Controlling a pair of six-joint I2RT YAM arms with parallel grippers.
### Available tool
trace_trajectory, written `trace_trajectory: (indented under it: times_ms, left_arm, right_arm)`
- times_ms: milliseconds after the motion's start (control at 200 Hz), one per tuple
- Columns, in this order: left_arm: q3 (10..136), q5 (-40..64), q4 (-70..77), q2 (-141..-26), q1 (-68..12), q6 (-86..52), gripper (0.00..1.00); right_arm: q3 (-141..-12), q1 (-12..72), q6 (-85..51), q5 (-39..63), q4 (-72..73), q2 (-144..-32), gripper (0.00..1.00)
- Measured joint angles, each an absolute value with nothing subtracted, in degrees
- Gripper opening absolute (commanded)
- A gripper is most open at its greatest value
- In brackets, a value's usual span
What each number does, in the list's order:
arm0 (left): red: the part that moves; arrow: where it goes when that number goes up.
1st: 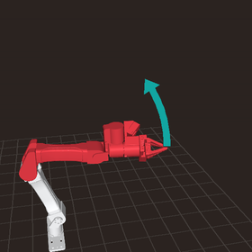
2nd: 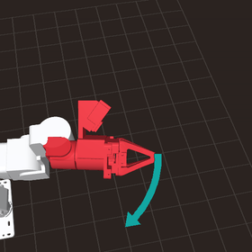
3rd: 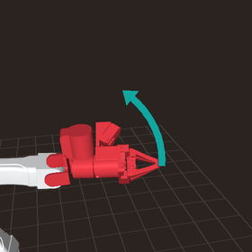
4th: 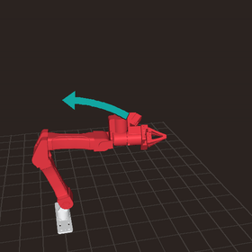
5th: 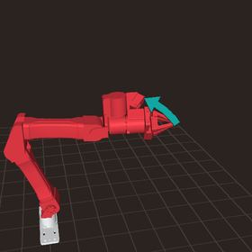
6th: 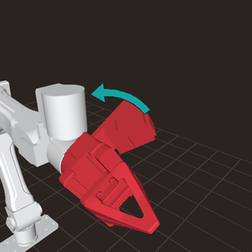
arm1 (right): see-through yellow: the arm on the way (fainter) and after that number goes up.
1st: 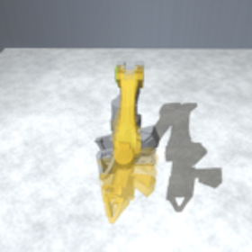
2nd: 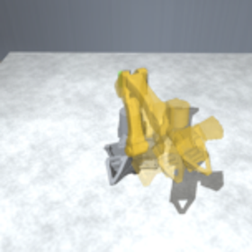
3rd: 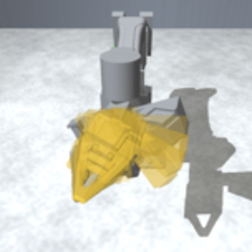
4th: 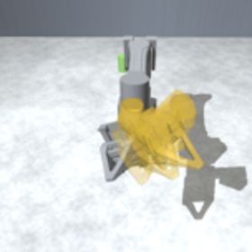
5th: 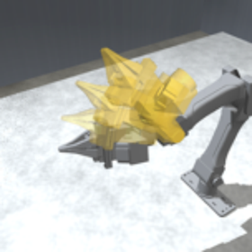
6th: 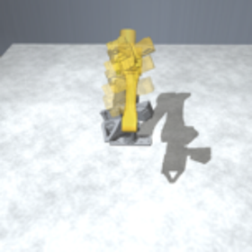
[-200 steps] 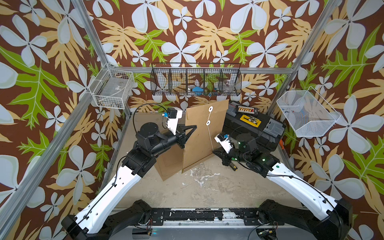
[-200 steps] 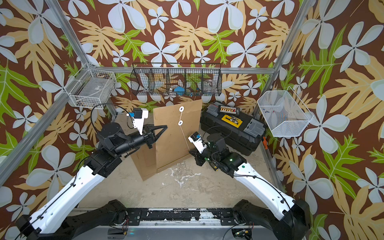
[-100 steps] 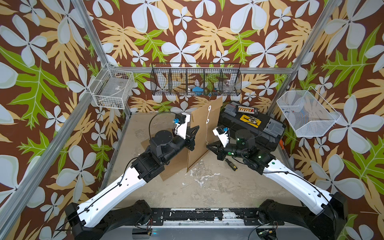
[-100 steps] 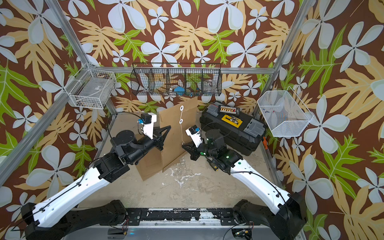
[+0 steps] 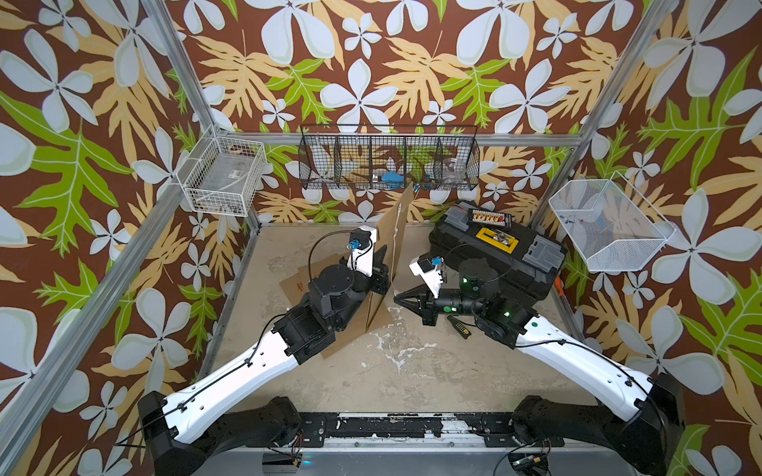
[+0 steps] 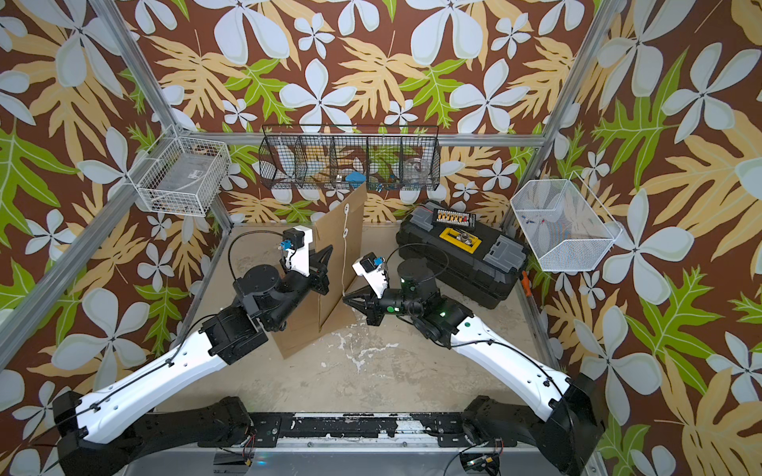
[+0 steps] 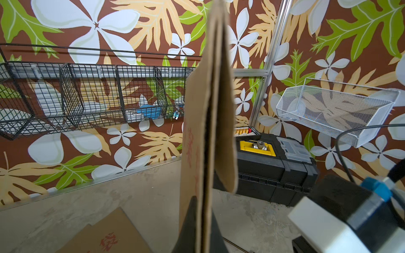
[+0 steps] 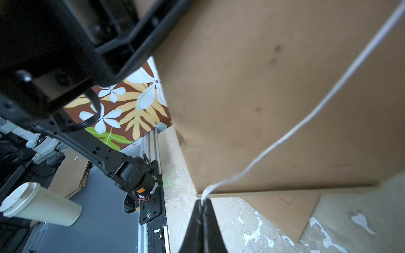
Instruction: Open the file bag
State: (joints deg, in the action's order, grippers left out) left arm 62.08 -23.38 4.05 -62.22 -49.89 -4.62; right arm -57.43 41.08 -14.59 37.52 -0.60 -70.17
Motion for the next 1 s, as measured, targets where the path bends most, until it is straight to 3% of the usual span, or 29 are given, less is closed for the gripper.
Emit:
trace_trajectory:
  times_ms: [761,1001]
  left_arm:
    - [58.83,-25.93,4.6,-60.34,-49.91,-4.43,0.0]
    - [58.19,-26.72,4.38,-59.22,-49.91,-4.4,0.0]
  right_arm:
    - [-60.1,47.99,-9.56,42.89,0.32,-71.57,0.0]
    - [-59.48,48.49,-8.32,39.44,-0.32,-69.67,0.0]
